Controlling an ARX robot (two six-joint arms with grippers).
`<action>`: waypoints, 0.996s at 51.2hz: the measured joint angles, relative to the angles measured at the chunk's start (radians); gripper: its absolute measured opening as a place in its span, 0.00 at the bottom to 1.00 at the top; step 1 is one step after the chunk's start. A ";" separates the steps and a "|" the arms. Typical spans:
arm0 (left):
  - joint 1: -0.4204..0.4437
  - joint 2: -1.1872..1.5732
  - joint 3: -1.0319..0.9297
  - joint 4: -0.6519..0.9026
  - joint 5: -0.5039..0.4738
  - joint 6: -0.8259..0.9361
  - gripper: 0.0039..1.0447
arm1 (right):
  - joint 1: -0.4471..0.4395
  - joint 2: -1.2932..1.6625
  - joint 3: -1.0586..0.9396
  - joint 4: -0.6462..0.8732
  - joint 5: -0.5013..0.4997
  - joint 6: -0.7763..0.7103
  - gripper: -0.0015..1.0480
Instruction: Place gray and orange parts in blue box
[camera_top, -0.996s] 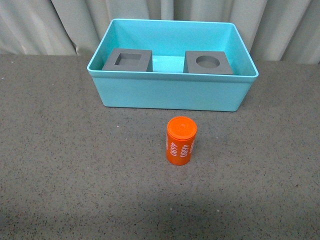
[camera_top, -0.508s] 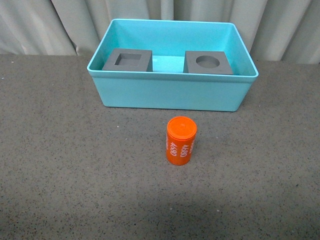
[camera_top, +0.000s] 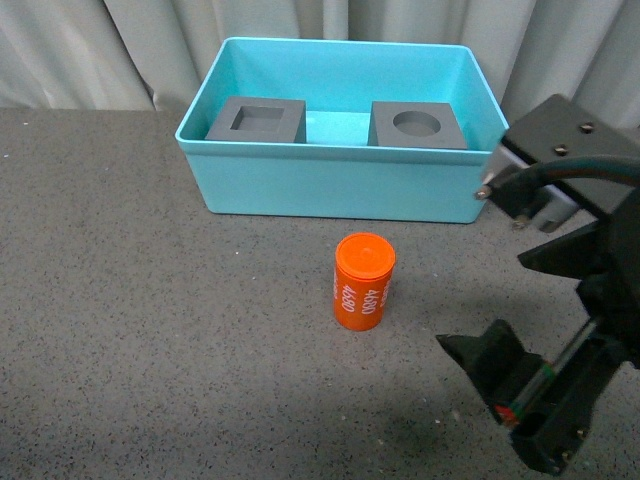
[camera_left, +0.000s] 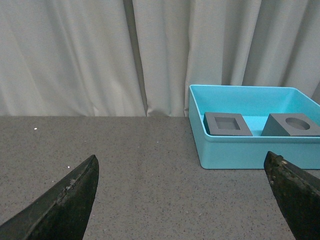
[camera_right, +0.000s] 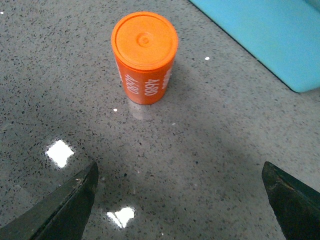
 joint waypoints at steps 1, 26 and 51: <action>0.000 0.000 0.000 0.000 0.000 0.000 0.94 | 0.003 0.010 0.008 -0.002 0.001 0.000 0.91; 0.000 0.000 0.000 0.000 0.000 0.000 0.94 | 0.065 0.263 0.239 -0.032 -0.020 -0.006 0.91; 0.000 0.000 0.000 0.000 0.000 0.000 0.94 | 0.110 0.453 0.416 -0.097 -0.033 0.018 0.69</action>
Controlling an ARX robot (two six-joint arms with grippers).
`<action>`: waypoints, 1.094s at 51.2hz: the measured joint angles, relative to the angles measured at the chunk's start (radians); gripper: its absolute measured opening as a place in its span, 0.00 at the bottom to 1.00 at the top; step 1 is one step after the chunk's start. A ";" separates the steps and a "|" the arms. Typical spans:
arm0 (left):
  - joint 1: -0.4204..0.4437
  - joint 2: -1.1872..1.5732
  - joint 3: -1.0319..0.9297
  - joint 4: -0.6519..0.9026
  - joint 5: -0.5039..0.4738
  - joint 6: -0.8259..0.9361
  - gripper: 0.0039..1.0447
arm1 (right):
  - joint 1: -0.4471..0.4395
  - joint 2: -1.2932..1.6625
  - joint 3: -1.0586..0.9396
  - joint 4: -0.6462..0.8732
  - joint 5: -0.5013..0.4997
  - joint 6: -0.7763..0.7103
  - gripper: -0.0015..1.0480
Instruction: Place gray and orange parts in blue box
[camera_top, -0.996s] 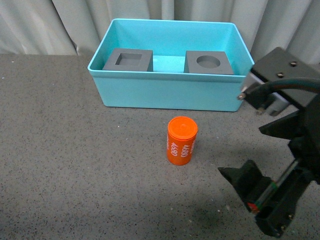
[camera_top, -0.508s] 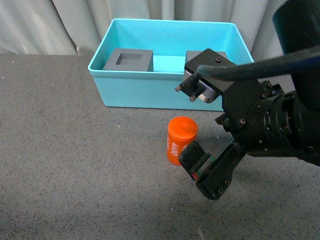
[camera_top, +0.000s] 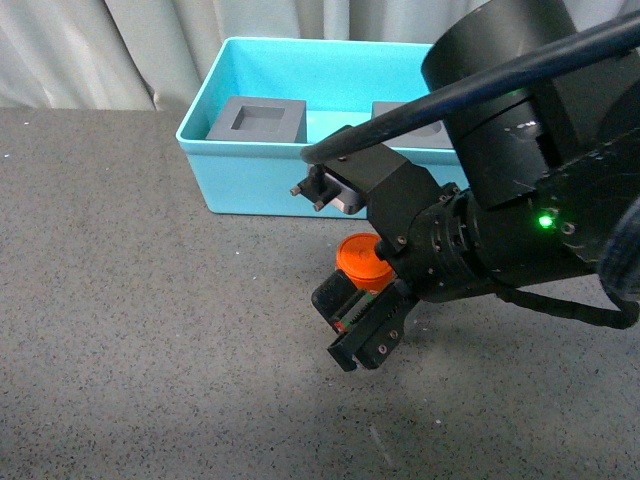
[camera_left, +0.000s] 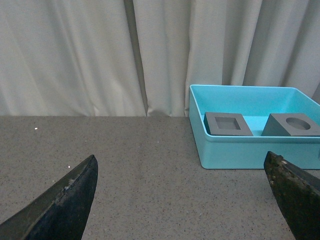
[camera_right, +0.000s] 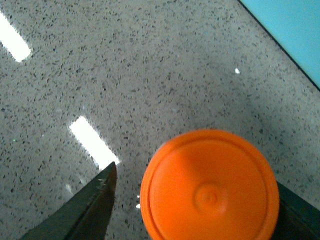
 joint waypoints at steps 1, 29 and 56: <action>0.000 0.000 0.000 0.000 0.000 0.000 0.94 | 0.003 0.007 0.009 0.000 0.000 0.002 0.65; 0.000 0.000 0.000 0.000 0.000 0.000 0.94 | -0.005 -0.014 0.030 -0.009 0.033 0.026 0.43; 0.000 0.000 0.000 0.000 0.000 0.000 0.94 | -0.157 -0.166 0.259 -0.074 -0.055 0.073 0.43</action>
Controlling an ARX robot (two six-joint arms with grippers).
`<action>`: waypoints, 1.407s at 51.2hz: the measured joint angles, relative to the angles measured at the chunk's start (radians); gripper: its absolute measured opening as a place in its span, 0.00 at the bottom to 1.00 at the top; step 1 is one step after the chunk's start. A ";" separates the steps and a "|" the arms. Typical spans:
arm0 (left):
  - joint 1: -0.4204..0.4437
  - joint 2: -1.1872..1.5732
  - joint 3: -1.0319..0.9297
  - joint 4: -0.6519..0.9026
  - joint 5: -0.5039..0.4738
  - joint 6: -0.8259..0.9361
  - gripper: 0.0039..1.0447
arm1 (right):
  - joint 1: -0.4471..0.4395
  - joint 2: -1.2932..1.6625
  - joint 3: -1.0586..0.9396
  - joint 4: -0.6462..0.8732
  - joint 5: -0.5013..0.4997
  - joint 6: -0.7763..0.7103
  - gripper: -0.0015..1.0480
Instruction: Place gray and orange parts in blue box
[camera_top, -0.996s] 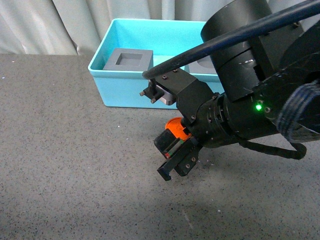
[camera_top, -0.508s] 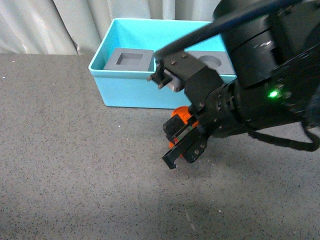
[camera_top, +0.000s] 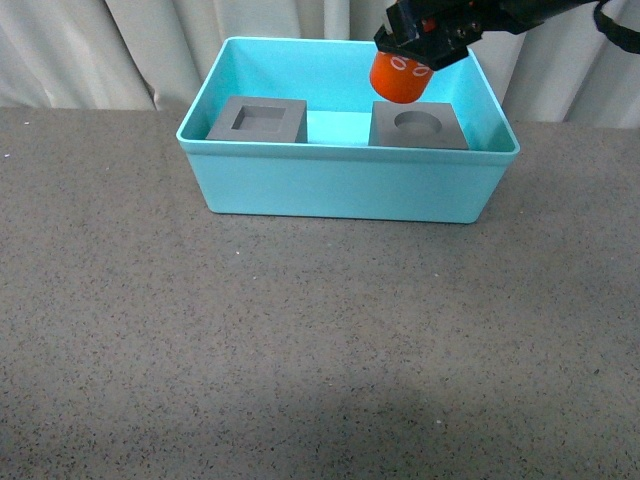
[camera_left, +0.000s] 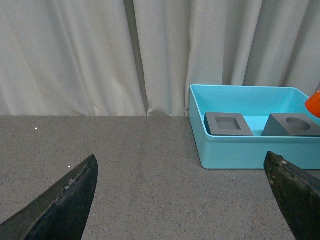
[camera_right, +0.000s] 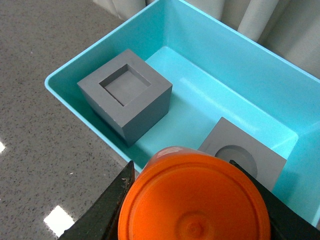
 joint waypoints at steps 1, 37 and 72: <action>0.000 0.000 0.000 0.000 0.000 0.000 0.94 | 0.000 0.014 0.016 -0.006 0.001 0.000 0.43; 0.000 0.000 0.000 0.000 0.000 0.000 0.94 | 0.043 0.527 0.561 -0.235 0.041 0.019 0.43; 0.000 0.000 0.000 0.000 0.000 0.000 0.94 | 0.058 0.614 0.658 -0.284 0.062 0.027 0.45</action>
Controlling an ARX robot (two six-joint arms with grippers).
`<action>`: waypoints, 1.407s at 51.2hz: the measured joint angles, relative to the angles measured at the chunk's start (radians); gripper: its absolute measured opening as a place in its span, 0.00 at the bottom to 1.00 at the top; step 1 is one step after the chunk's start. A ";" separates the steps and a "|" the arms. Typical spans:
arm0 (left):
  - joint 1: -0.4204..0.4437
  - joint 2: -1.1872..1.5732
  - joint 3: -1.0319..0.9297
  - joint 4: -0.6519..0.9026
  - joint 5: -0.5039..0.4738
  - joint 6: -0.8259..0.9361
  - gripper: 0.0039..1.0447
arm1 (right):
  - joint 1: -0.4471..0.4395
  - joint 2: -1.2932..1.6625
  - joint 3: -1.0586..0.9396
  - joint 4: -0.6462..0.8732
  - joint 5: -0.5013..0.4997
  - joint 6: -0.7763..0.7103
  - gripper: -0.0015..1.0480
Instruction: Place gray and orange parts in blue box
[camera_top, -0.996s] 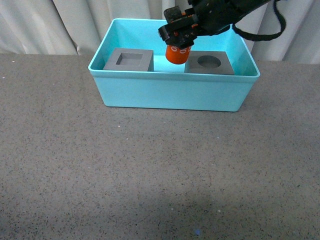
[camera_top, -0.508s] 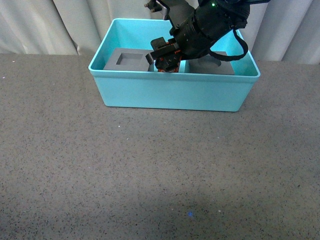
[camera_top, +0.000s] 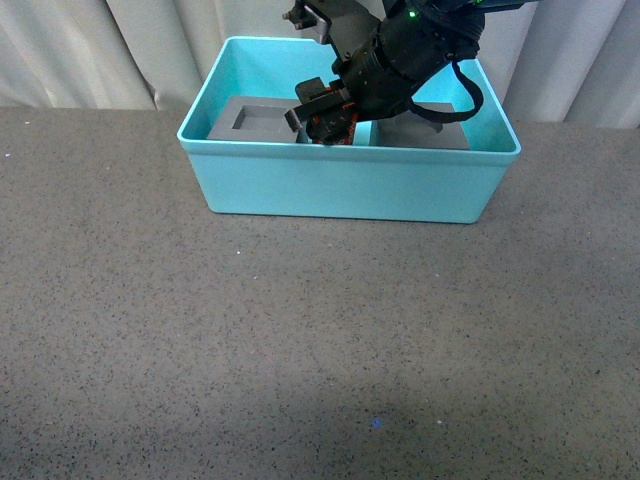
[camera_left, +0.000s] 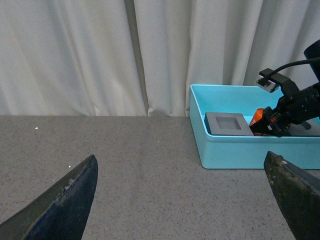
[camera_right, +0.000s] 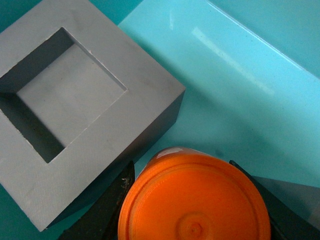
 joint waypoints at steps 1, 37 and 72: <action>0.000 0.000 0.000 0.000 0.000 0.000 0.94 | 0.000 0.000 0.000 0.002 -0.002 0.002 0.47; 0.000 0.000 0.000 0.000 0.000 0.000 0.94 | -0.134 -0.571 -0.640 0.499 0.074 0.243 0.91; 0.000 0.000 0.000 0.000 0.000 0.000 0.94 | -0.503 -1.743 -1.659 0.748 0.128 0.218 0.47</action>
